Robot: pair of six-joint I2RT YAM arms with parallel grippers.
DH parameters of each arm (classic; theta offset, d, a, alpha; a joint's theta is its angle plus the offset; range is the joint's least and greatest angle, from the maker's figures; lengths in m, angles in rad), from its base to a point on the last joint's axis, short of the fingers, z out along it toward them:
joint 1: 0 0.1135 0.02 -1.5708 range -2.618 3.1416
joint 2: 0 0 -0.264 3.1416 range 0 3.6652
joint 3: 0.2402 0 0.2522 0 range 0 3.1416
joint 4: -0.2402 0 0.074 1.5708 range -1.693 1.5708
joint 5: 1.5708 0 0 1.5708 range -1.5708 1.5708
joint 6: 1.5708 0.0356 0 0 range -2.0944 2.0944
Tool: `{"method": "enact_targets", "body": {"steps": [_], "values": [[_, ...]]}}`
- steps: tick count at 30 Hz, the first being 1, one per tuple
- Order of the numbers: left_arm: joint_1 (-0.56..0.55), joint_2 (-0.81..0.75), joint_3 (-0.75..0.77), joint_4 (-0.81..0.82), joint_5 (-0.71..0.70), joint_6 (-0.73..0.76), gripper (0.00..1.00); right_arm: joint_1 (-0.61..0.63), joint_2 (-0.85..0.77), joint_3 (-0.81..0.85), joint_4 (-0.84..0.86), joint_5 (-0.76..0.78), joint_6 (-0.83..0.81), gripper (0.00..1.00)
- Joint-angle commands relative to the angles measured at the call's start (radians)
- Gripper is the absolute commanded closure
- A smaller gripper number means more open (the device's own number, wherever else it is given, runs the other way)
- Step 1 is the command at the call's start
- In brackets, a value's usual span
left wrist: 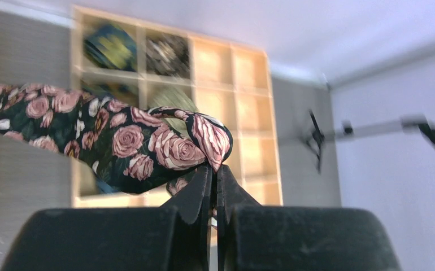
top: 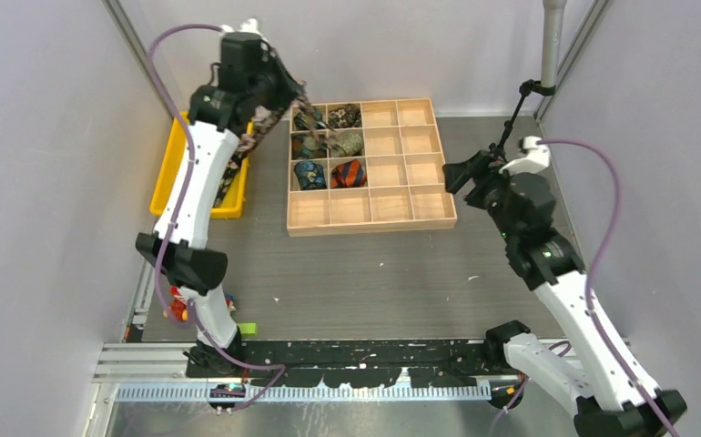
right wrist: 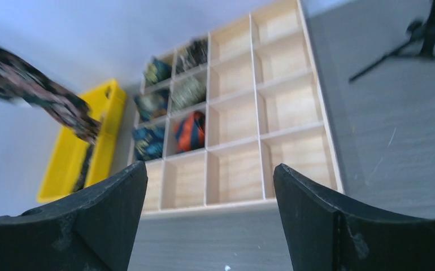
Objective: Roll the ties
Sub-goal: Pick up the tie from the bin, then place the tie at the center of the board.
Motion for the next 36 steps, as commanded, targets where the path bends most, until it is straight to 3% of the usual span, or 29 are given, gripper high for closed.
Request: {"method": "enact_targets", "body": {"steps": [1, 9, 14, 22, 30, 36], "values": [[-0.194, -0.186, -0.173, -0.024, 0.065, 0.018, 1.00, -0.002, -0.090, 0.179, -0.241, 0.105, -0.033, 0.13], [-0.652, -0.471, -0.861, 0.162, 0.216, -0.076, 1.00, -0.002, -0.239, 0.289, -0.435, 0.191, -0.014, 0.12], [-0.917, -0.511, -1.036, 0.163, 0.214, -0.122, 1.00, -0.002, -0.237, 0.272, -0.507, 0.117, 0.071, 0.10], [-1.164, -0.402, -1.075, 0.239, 0.289, -0.120, 1.00, -0.003, -0.120, 0.210, -0.531, -0.087, 0.143, 0.09], [-1.187, -0.241, -1.034, 0.347, 0.264, -0.162, 1.00, -0.003, -0.109, 0.188, -0.599, -0.031, 0.145, 0.09], [-1.183, -0.152, -0.781, 0.321, 0.291, -0.089, 1.00, -0.002, -0.149, 0.219, -0.674, 0.169, 0.163, 0.10]]}}
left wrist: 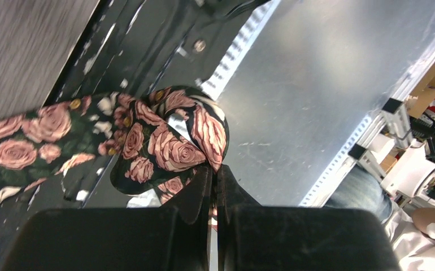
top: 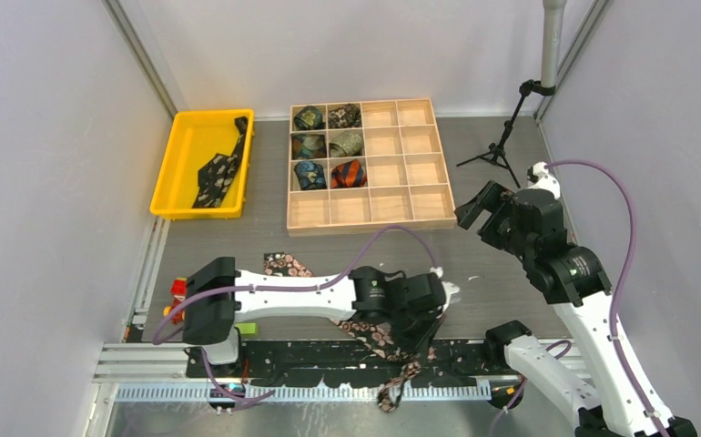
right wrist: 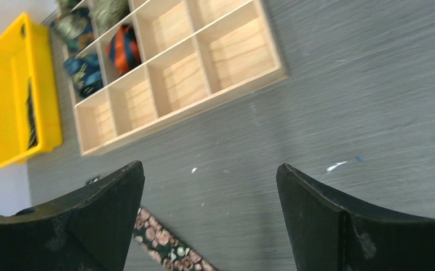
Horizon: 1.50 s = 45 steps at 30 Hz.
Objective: Roll the ties
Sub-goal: Place the tie at the center of the board.
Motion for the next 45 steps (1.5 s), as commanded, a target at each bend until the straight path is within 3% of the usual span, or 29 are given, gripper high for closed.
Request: {"method": "enact_targets", "body": {"steps": [1, 6, 13, 14, 16, 22, 25, 29, 35, 42, 45], "values": [[0.011, 0.032, 0.282, 0.016, 0.020, 0.082, 1.00, -0.002, -0.060, 0.056, -0.079, 0.224, 0.047, 0.10], [0.090, 0.134, 0.668, -0.193, 0.025, 0.186, 1.00, -0.003, -0.222, 0.108, -0.062, 0.438, 0.073, 0.11], [0.144, 0.314, 1.328, -0.368, 0.205, 0.332, 1.00, -0.002, -0.246, 0.322, -0.095, 0.631, -0.012, 0.12], [0.155, 0.297, 1.355, -0.385, 0.203, 0.351, 1.00, -0.002, -0.242, 0.351, -0.092, 0.639, -0.030, 0.12], [0.202, 0.189, 1.244, -0.355, 0.199, 0.357, 1.00, -0.002, -0.228, 0.404, -0.091, 0.640, -0.070, 0.12], [0.393, -0.337, 0.348, 0.028, 0.033, 0.244, 1.00, -0.002, -0.175, 0.443, -0.108, 0.549, -0.105, 0.13], [0.470, -0.503, 0.028, 0.042, -0.069, 0.194, 1.00, -0.003, -0.132, 0.392, -0.133, 0.430, -0.068, 0.13], [0.553, -0.644, -0.299, 0.061, -0.091, 0.158, 1.00, -0.002, -0.075, 0.269, -0.132, 0.206, 0.005, 0.18], [0.640, -0.755, -0.471, -0.079, -0.241, 0.161, 1.00, -0.002, -0.004, 0.077, -0.104, -0.028, 0.124, 0.23], [0.672, -0.781, -0.533, -0.135, -0.276, 0.169, 1.00, 0.013, 0.048, -0.112, -0.132, -0.084, 0.332, 0.23], [0.674, -0.788, -0.546, -0.140, -0.307, 0.173, 1.00, 0.048, 0.045, -0.204, -0.065, -0.123, 0.429, 0.23]]}}
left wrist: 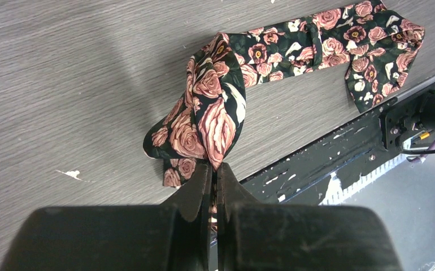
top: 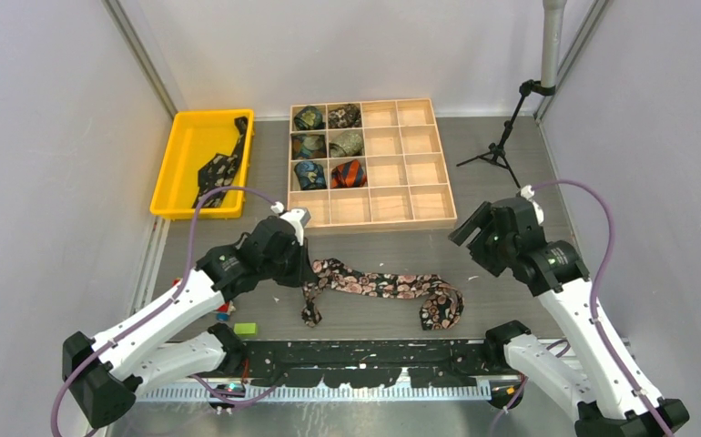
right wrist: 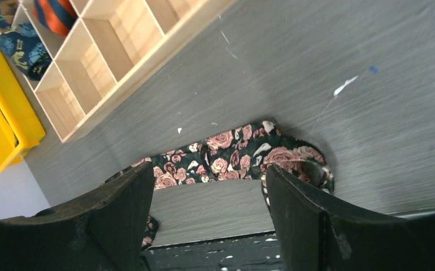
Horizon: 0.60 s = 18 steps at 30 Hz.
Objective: Roll the ties
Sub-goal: Place the tie at the center of the board.
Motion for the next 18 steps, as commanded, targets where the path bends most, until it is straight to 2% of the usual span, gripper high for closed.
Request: {"method": "enact_targets", "body": {"steps": [1, 7, 10, 18], "values": [[0.005, -0.020, -0.026, -0.016, -0.067, 0.009, 1.00, 0.060, 0.002, -0.104, 0.083, -0.071, 0.207, 0.23], [0.007, -0.023, -0.051, -0.006, -0.069, -0.004, 1.00, 0.365, 0.069, -0.164, 0.147, 0.187, 0.467, 0.22], [0.007, -0.030, -0.061, -0.008, -0.064, -0.010, 1.00, 0.464, 0.114, -0.198, 0.180, 0.276, 0.568, 0.21], [0.007, -0.035, -0.072, 0.004, -0.064, -0.010, 1.00, 0.512, 0.203, -0.337, 0.370, 0.354, 0.681, 0.23]]}}
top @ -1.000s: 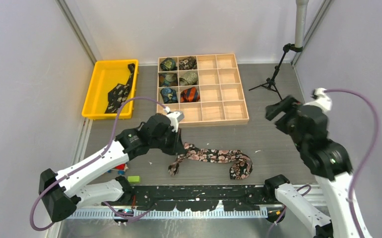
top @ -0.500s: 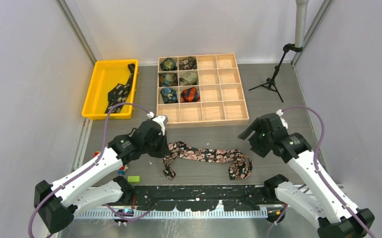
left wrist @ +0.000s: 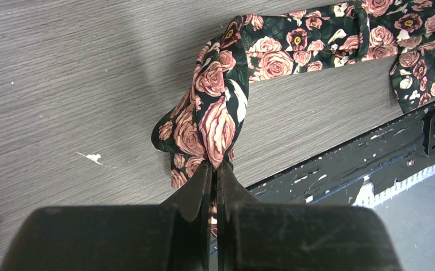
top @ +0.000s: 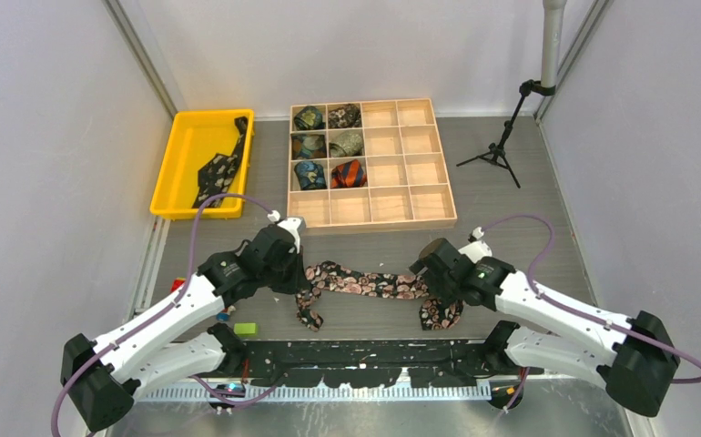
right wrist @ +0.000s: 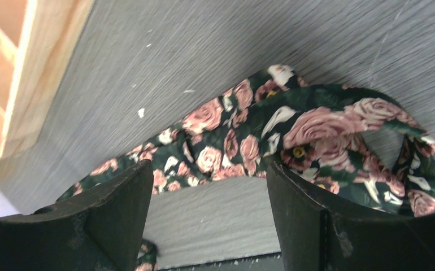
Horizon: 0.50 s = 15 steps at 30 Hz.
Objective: Roll the ties
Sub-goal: Place the tie at the center of the board, then flatten out the tie at the center of the board.
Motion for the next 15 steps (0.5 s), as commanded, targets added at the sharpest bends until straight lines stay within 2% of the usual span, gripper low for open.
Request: {"method": "enact_targets", "body": {"steps": [1, 9, 15], "values": [[0.007, -0.003, 0.007, 0.015, -0.014, -0.004, 1.00, 0.010, 0.062, -0.037, 0.134, 0.112, 0.106, 0.23], [0.007, -0.007, 0.010, 0.000, -0.009, -0.010, 1.00, 0.011, 0.125, -0.067, 0.203, 0.157, 0.136, 0.28], [0.007, -0.014, 0.007, -0.003, -0.014, -0.016, 1.00, 0.016, 0.070, 0.018, 0.080, 0.127, 0.122, 0.28]]}}
